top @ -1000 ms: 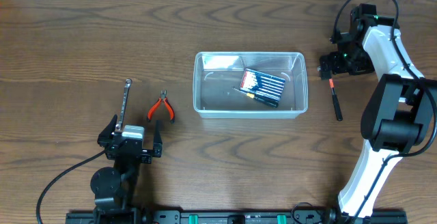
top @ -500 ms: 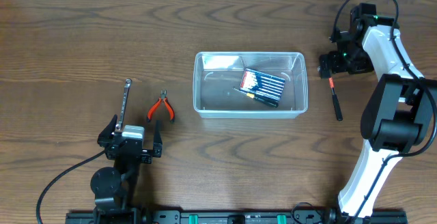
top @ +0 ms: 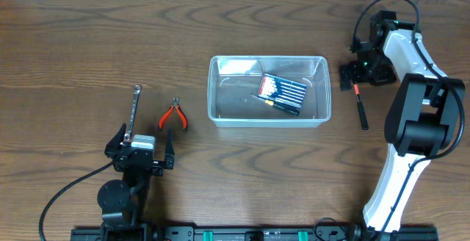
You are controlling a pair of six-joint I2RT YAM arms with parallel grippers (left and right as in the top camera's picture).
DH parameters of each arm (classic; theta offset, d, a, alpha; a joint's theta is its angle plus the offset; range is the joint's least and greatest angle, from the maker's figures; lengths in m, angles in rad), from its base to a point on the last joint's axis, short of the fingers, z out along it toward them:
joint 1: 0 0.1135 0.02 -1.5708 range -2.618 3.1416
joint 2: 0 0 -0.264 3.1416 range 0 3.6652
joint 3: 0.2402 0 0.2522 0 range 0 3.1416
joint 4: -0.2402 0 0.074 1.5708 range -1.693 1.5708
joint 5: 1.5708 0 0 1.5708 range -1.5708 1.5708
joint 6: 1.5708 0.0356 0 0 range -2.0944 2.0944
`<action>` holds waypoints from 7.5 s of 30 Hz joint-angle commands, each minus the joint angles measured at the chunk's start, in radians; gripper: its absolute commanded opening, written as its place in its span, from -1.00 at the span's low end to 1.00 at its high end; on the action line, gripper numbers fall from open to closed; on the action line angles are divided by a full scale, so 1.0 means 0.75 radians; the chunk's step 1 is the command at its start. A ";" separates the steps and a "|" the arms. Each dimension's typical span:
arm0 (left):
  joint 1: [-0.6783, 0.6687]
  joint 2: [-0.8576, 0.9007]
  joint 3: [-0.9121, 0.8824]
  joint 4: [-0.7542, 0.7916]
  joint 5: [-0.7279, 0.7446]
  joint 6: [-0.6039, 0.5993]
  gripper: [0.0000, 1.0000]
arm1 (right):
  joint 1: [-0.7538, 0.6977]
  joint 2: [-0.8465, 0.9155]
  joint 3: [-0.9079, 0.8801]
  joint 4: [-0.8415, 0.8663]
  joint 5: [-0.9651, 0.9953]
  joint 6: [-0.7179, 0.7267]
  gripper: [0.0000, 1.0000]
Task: Pack container
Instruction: 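Lower the right gripper and close it on the hammer handle, then lift the hammer and carry it over the clear container, then lower the hammer into the container and open the right gripper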
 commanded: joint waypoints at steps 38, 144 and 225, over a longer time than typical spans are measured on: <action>0.006 -0.008 -0.039 -0.011 -0.007 0.012 0.96 | 0.069 0.012 -0.004 0.003 0.043 -0.024 0.46; 0.006 -0.008 -0.039 -0.011 -0.007 0.012 0.96 | 0.641 -0.067 1.454 -0.835 -0.266 -0.514 -0.98; 0.006 -0.008 -0.039 -0.011 -0.007 0.012 0.96 | 0.892 -0.067 0.241 -0.229 -0.267 -0.721 -0.98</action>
